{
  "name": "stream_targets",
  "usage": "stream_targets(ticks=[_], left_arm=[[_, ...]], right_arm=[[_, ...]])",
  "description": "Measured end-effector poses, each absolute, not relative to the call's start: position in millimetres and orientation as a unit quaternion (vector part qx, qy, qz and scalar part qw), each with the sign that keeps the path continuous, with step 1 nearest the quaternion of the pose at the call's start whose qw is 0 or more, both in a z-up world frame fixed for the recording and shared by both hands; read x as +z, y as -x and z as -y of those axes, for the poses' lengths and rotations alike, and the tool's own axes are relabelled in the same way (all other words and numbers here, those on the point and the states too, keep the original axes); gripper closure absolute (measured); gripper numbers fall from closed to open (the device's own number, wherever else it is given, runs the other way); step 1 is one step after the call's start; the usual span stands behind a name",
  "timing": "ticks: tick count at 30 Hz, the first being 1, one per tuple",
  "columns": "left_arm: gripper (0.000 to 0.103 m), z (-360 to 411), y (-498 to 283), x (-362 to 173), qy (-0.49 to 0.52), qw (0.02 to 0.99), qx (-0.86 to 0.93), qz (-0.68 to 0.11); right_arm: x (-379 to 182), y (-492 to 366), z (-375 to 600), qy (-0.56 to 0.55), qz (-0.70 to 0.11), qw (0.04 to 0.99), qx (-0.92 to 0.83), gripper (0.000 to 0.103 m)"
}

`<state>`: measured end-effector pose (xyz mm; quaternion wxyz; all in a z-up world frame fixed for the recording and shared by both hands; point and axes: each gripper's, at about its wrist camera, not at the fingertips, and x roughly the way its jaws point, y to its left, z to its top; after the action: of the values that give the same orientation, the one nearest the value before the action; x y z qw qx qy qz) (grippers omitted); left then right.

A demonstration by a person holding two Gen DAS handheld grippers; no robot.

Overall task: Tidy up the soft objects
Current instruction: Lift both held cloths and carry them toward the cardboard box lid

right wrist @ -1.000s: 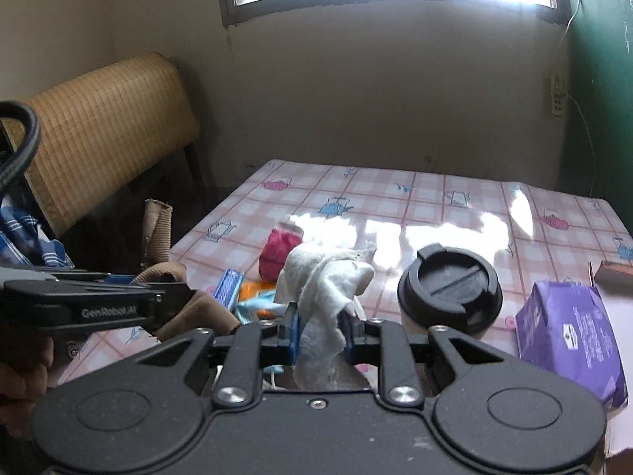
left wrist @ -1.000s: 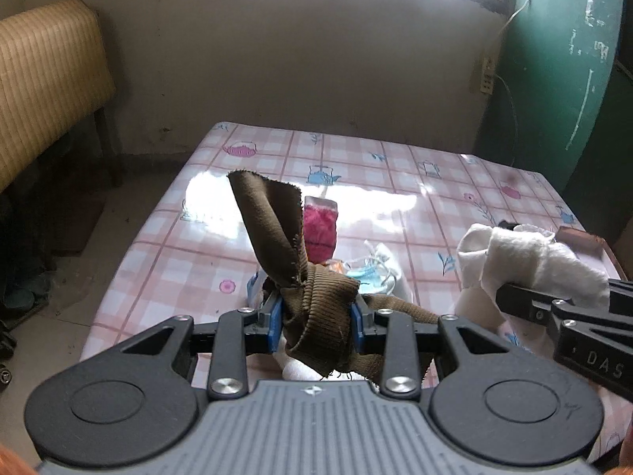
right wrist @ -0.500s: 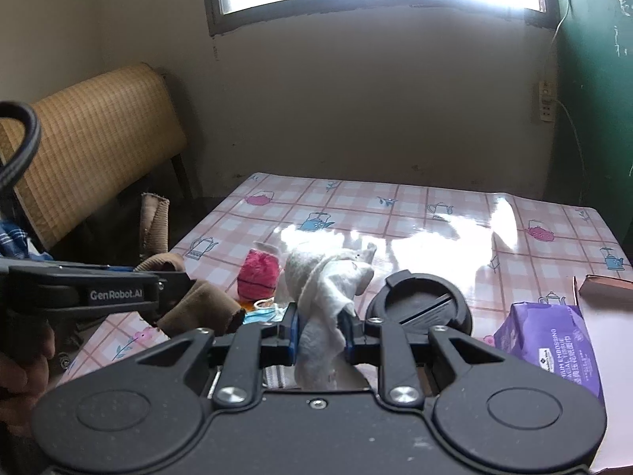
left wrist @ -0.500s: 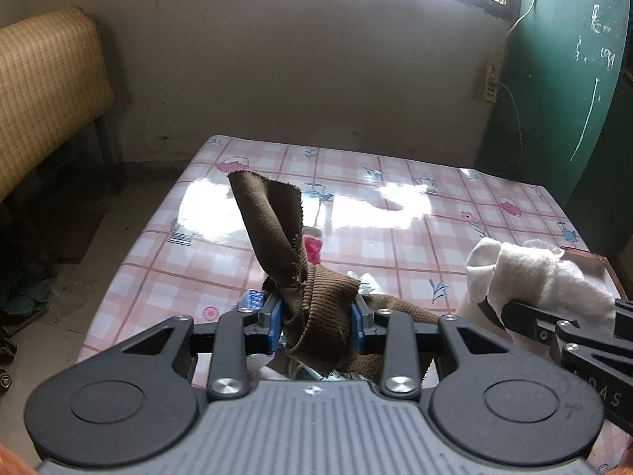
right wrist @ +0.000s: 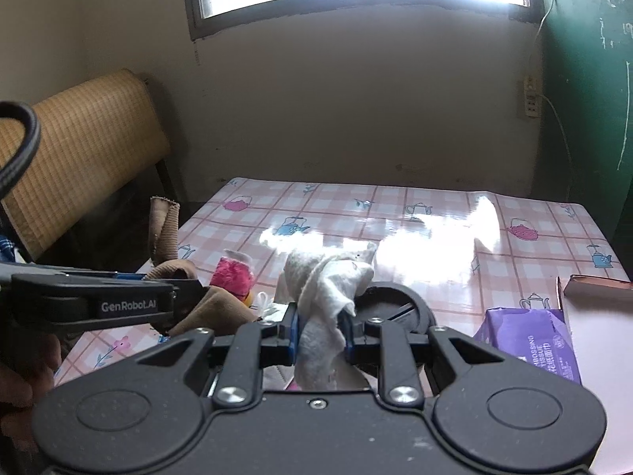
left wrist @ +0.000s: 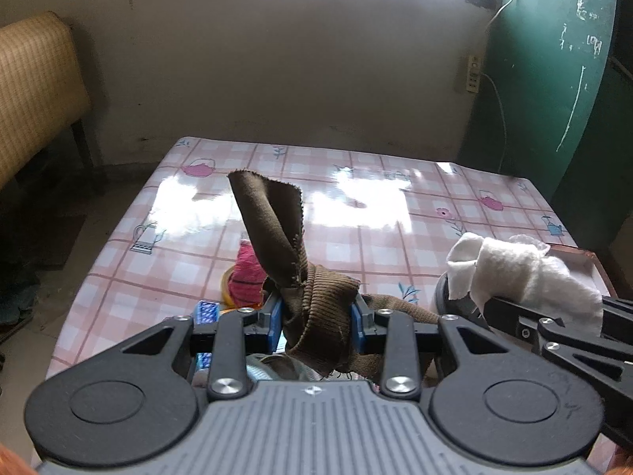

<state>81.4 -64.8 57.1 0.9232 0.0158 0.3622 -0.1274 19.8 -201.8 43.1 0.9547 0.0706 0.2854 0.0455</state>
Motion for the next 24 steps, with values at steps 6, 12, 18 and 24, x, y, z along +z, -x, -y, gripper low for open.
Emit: stream_targets(ticks=[6,12,18,24], left_arm=[[0.068,80,-84,55,-0.02,0.921,-0.137,-0.365],[0.068,96,-85,54,-0.025,0.919,-0.148,-0.365],[0.068,109,-87,53,-0.029,0.916,-0.159,-0.367],[0.068,120,-86,53,-0.031,0.914,-0.17,-0.366]], right_arm=[[43,-20,213,-0.072,-0.286,0.955,0.036,0.077],[43,-20,224,-0.069,-0.284,0.955,0.046,0.077],[42,-19,237,-0.072,-0.284,0.956,0.033,0.077],[42,-18,249,-0.074,-0.285,0.956,0.021,0.077]])
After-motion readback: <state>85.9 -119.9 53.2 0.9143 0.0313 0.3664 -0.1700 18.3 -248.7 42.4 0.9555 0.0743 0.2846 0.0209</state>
